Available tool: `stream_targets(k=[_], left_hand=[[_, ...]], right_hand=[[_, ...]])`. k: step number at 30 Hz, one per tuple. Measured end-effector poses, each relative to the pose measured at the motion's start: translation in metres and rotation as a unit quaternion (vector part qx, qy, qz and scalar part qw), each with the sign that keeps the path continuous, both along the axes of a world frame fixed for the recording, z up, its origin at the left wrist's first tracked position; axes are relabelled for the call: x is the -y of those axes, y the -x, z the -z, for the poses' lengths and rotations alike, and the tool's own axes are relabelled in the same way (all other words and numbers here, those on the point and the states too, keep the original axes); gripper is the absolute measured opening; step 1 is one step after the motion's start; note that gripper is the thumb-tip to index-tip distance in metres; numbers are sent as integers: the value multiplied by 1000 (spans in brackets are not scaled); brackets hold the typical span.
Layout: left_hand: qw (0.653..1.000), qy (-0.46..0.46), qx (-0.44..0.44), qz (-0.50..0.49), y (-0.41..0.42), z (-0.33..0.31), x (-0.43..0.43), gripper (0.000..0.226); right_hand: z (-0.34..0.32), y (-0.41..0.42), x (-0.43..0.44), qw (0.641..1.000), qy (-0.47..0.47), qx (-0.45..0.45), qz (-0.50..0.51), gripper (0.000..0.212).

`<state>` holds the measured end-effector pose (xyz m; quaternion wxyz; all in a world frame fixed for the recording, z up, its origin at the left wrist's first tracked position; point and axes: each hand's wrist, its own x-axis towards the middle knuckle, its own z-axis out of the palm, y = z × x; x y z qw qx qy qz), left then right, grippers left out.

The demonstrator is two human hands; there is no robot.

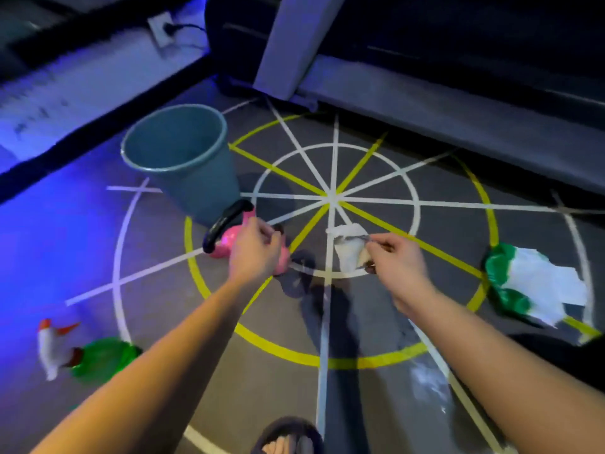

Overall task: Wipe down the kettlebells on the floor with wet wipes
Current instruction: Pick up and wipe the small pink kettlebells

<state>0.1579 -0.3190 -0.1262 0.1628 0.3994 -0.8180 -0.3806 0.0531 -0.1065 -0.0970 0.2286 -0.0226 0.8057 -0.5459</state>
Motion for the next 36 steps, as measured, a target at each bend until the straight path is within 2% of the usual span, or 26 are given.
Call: stream_targets(k=[2, 5, 7, 9, 12, 15, 18, 22, 26, 28, 31, 34, 36], left_hand=[[997, 55, 41, -47, 1, 17, 23, 29], [989, 2, 145, -30, 20, 44, 30, 48], [981, -29, 188, -33, 35, 52, 21, 44], [980, -40, 188, -46, 47, 50, 10, 43], [973, -50, 225, -17, 55, 43, -10, 36], [969, -138, 204, 4, 57, 33, -29, 47], [962, -207, 168, 56, 51, 15, -56, 34], [956, -220, 153, 118, 44, -41, -99, 35], [930, -325, 58, 164, 44, -129, -135, 31], [923, -350, 26, 156, 46, -179, -146, 37], [927, -330, -4, 177, 47, -258, -160, 47], [934, -285, -24, 215, 35, -335, -176, 56], [926, -293, -34, 234, 21, -375, -188, 64]], right_hand=[[16, -2, 4, 997, 34, 58, 41, 15], [29, 5, -6, 994, 36, 89, 51, 14], [35, 15, -18, 993, 39, 99, 54, 16], [38, 22, -28, 989, 49, 120, 64, 18], [44, 21, -41, 990, 23, 124, 61, 21], [45, 16, -48, 991, 12, 121, 63, 22], [32, 18, -52, 983, 47, 131, 118, 19], [-12, 28, -62, 976, 99, 94, 171, 24], [-90, 24, -88, 991, 72, 7, 111, 34], [-137, 19, -104, 994, 59, -56, 78, 35], [-211, 8, -130, 987, 56, -123, 90, 34], [-270, -11, -157, 978, 68, -152, 125, 51], [-299, -28, -173, 974, 85, -151, 144, 56]])
